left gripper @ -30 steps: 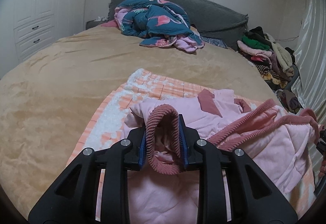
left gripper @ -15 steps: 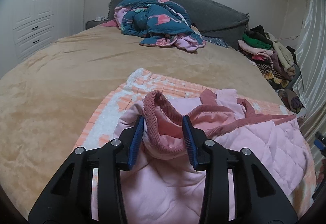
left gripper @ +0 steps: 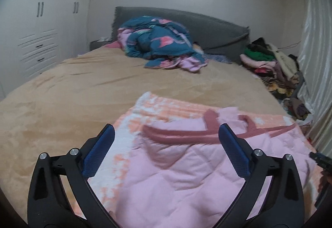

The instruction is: Fold large clothes

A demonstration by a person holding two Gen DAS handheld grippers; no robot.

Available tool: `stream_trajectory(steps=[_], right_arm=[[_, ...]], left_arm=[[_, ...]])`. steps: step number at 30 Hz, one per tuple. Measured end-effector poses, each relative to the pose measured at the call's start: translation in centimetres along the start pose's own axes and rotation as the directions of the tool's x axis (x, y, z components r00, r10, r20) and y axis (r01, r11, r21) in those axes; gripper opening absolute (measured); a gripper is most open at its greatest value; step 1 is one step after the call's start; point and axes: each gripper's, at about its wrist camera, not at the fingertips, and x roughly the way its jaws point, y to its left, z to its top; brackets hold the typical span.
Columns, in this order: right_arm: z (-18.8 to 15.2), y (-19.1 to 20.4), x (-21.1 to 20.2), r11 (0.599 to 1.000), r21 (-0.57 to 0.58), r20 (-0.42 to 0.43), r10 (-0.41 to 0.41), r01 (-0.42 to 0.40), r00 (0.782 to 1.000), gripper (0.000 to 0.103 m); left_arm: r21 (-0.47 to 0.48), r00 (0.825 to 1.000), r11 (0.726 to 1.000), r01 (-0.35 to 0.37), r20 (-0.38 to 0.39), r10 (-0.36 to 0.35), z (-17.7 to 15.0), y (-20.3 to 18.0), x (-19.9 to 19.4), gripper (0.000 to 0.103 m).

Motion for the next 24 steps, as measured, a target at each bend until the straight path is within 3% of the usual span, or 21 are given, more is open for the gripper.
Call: stream_trajectory(steps=[6,10,14,18,21,23,24], right_arm=[[-0.3,-0.4,0.3,1.000,0.015,-0.001,0.010,-0.010,1.000,0.091],[-0.6,-0.5,0.6,0.999,0.027,-0.015,0.021,-0.021,1.000,0.091],[-0.9,0.2,1.2,0.999,-0.037,-0.037,0.011,-0.012,0.999,0.091],[-1.2,0.4,2.4,0.996,-0.049,-0.116,0.069,-0.075,0.991,0.089],[-1.6,0.5,2.6,0.994,-0.079,-0.112,0.062,-0.071,0.992,0.076],[-2.2,0.5,2.3,0.995,-0.083,-0.097,0.053,-0.061,0.994,0.040],[-2.5,0.4,2.2,0.994,-0.084,-0.100,0.062,-0.071,0.993,0.034]], left_arm=[[-0.051,0.990,0.998,-0.026,-0.138,0.019,-4.3,3.1,2.2,0.094],[-0.072,0.978,0.997,0.024,-0.206,-0.038,-7.1,3.8,2.8,0.094],[-0.063,0.967,0.997,0.052,-0.245,-0.066,-9.4,3.7,2.6,0.094],[-0.049,0.952,0.997,0.066,-0.296,-0.078,-11.8,3.8,3.3,0.094],[-0.089,0.948,0.992,0.090,-0.297,-0.113,-12.3,4.3,3.9,0.094],[-0.082,0.952,0.991,0.102,-0.279,-0.121,-12.3,4.1,4.0,0.092],[-0.062,0.955,0.993,0.103,-0.273,-0.116,-12.3,3.7,3.9,0.084]])
